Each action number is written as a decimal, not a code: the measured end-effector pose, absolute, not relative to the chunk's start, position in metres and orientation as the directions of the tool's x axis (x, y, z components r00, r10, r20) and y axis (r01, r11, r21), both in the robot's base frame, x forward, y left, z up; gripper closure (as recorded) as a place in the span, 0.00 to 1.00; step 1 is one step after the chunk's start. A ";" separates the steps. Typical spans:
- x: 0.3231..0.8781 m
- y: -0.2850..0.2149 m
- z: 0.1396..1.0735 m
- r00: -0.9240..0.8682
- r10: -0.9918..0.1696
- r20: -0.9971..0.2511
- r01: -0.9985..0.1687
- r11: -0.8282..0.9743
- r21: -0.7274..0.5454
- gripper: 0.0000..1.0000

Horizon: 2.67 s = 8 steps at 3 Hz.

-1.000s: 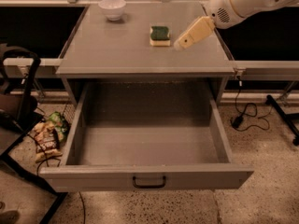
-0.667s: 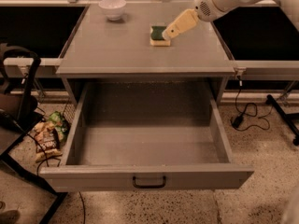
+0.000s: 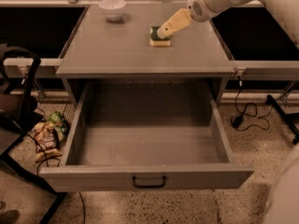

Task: Place sponge into top drawer

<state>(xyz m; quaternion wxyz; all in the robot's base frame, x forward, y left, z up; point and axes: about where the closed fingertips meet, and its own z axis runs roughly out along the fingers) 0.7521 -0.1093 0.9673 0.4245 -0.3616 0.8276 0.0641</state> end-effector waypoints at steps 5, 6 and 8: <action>0.898 -0.023 0.846 -0.582 -0.454 -0.674 -0.551 0.830 -0.084 0.00; 0.903 -0.042 0.828 -0.643 -0.418 -0.642 -0.489 0.869 -0.076 0.00; 0.904 -0.046 0.820 -0.663 -0.403 -0.631 -0.474 0.878 -0.063 0.41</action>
Offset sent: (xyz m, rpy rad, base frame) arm 0.1572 0.0912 -0.0631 0.1117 0.0797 -0.0812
